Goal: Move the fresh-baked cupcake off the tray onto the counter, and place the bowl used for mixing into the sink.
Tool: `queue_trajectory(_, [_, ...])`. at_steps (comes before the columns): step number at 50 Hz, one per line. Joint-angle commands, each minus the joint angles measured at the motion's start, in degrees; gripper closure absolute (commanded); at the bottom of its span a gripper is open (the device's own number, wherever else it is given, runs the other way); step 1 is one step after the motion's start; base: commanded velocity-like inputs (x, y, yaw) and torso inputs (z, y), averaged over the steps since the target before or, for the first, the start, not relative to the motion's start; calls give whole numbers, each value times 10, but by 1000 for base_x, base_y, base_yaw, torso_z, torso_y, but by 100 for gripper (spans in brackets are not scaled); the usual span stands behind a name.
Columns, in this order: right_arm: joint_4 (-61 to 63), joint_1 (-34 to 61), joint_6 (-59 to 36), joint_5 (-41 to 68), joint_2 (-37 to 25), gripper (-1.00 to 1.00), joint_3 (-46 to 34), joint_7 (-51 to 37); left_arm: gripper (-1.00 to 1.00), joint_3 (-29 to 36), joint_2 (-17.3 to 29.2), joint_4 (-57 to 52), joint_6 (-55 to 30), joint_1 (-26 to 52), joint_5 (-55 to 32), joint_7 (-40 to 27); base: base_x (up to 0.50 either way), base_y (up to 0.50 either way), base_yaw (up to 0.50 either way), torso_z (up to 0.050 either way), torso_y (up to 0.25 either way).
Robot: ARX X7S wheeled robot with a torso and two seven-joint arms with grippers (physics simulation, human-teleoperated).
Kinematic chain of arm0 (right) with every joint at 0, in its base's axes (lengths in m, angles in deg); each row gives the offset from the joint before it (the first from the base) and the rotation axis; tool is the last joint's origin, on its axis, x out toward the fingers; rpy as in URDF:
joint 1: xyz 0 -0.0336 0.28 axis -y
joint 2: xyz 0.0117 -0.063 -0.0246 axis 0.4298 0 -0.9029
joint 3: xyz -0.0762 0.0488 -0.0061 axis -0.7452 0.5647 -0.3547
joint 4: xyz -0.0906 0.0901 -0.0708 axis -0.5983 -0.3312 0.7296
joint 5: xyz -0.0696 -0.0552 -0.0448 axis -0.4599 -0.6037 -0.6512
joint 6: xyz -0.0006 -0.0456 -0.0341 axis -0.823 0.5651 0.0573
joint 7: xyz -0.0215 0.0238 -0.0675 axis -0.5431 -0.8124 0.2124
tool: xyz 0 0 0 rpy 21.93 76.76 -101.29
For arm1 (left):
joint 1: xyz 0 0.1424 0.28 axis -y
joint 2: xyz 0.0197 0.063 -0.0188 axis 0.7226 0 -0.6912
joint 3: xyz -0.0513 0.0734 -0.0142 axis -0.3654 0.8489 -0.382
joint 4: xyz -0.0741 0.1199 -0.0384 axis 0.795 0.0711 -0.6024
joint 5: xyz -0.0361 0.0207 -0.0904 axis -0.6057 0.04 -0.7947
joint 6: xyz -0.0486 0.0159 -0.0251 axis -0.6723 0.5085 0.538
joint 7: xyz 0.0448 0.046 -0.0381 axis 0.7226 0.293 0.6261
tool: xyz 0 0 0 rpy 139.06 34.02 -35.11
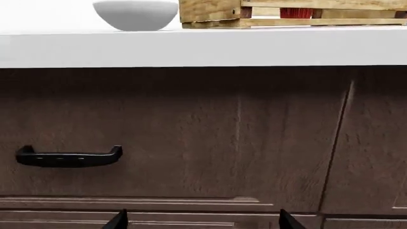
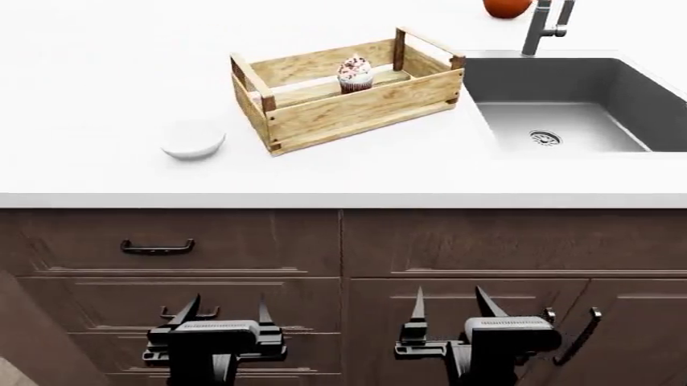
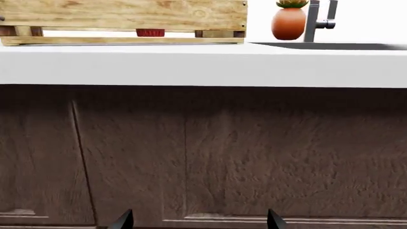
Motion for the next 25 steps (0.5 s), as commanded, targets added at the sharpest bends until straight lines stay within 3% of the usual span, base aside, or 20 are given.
queue_trajectory(1, [0, 1, 0, 4, -3, -100, -4, -3, -100, 3, 3, 1, 1, 1, -3, -3, 0, 387, 0, 0, 0])
queue_trajectory(25, [2, 0, 3, 10, -10, -100, -10, -11, -100, 11, 8, 1, 2, 2, -8, -11, 0, 389, 0, 0, 0])
